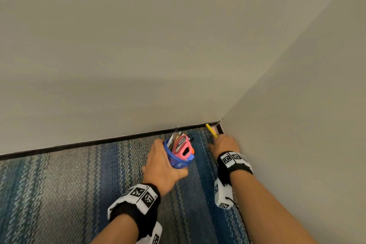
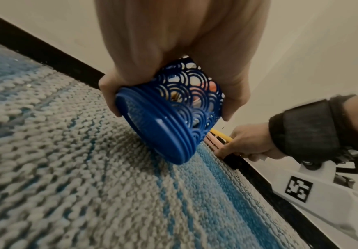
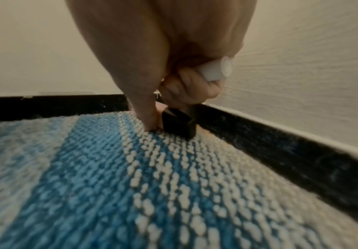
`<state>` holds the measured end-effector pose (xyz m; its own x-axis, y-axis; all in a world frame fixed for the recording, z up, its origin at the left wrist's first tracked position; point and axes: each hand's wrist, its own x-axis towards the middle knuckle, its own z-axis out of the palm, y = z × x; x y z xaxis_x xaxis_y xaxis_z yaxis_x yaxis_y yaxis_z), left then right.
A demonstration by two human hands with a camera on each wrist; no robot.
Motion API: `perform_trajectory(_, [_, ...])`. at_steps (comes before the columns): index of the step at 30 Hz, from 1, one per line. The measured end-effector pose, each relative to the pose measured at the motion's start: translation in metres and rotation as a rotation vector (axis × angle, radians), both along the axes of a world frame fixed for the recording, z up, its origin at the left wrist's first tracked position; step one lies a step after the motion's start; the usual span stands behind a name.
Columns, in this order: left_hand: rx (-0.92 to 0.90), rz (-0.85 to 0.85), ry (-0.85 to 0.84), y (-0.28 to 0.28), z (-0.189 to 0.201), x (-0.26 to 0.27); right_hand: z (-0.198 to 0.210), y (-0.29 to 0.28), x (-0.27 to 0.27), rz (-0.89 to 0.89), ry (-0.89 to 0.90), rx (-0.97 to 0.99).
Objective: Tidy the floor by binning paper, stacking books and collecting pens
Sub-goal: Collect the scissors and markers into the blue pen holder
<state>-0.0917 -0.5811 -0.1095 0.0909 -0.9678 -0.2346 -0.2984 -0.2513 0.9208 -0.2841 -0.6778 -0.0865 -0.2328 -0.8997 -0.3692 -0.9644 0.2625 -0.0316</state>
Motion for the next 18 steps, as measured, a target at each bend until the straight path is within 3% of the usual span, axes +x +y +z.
perform_trajectory(4, [0.017, 0.006, -0.01, -0.003, -0.001, 0.001, 0.006, 0.022, 0.004, 0.027, -0.034, -0.03])
perform_trajectory(8, [0.049, -0.008, -0.02, -0.004, 0.003, 0.003, 0.012, 0.054, 0.01, -0.11, -0.327, -0.26])
perform_trajectory(12, [0.098, -0.052, -0.094, -0.005, 0.016, 0.002, 0.029, 0.066, 0.021, -0.398, -0.911, -0.464])
perform_trajectory(15, [0.134, -0.154, -0.241, 0.002, 0.03, -0.005, 0.06, 0.07, 0.043, -0.512, -1.379, -0.59])
perform_trajectory(18, [0.146, -0.233, -0.414, 0.022, 0.043, -0.015, 0.077, 0.078, 0.066, -0.502, -1.573, -0.645])
